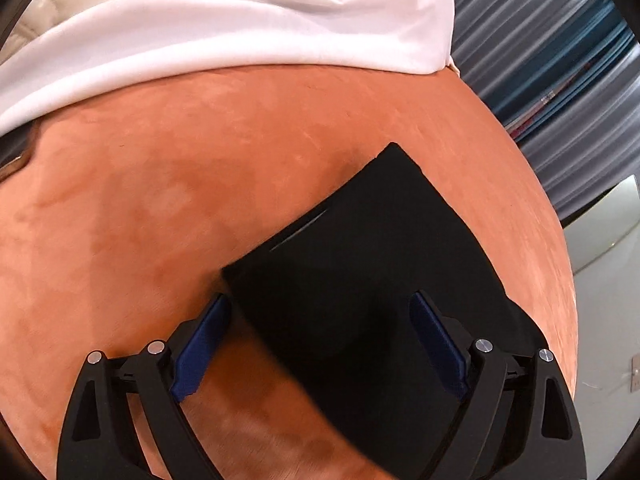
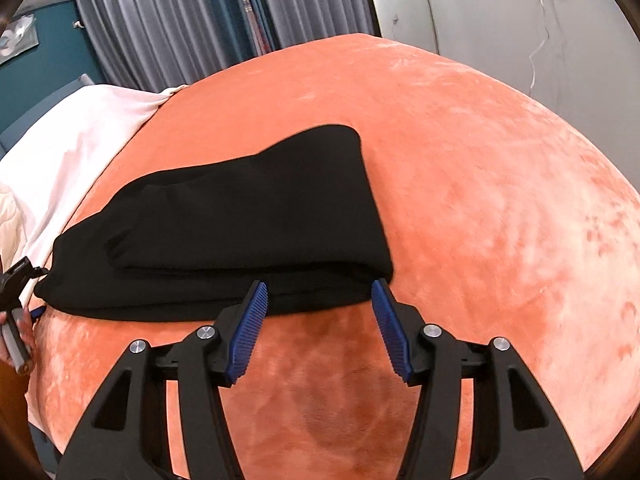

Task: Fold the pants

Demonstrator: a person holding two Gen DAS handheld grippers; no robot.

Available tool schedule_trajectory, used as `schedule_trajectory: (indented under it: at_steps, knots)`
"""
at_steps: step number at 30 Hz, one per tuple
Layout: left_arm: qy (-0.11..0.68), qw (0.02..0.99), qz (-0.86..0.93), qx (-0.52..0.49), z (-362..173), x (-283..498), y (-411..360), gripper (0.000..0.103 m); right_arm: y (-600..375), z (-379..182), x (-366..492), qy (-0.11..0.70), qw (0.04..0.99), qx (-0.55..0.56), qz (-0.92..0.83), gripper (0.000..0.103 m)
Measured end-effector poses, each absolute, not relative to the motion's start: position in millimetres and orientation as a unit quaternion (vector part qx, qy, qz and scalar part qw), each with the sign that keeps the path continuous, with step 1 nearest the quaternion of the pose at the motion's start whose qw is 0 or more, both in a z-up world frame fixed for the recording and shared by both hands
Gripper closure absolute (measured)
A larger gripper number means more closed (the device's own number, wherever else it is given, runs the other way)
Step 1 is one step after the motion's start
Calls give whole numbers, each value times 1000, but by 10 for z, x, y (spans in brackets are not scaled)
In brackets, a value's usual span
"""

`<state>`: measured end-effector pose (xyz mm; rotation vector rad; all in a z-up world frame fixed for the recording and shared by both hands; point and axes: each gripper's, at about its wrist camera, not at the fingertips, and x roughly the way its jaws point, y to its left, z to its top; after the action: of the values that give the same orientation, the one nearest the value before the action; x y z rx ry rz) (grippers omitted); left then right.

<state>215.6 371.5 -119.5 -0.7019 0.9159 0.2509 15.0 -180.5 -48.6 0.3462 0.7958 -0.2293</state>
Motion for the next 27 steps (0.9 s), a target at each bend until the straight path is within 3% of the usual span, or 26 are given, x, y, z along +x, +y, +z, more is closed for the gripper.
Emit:
schedule_trajectory:
  at_steps: [3, 10, 15, 17, 21, 23, 27]
  knots:
    - [431, 837, 125, -314, -1158, 2182, 3672, 23, -1866, -595, 122, 375, 901, 179, -123, 49]
    - [420, 832, 121, -342, -1178, 2134, 3740, 21, -1947, -607, 70, 363, 903, 193, -125, 49]
    - [408, 837, 131, -340, -1104, 1995, 3664, 20, -1535, -324, 353, 367, 918, 133, -71, 47]
    - [395, 845, 139, -333, -1045, 1847, 3596, 20, -1216, -262, 567, 382, 919, 86, -38, 42]
    - [382, 882, 150, -231, -805, 1566, 3235, 18, -344, -285, 1048, 391, 919, -49, 19, 40]
    - [381, 898, 143, -169, -710, 1479, 3062, 14, -80, -340, 1212, 390, 916, -86, 31, 40]
    - [389, 910, 107, -91, -643, 1361, 2797, 14, 249, -645, 1583, 416, 900, -129, 28, 42]
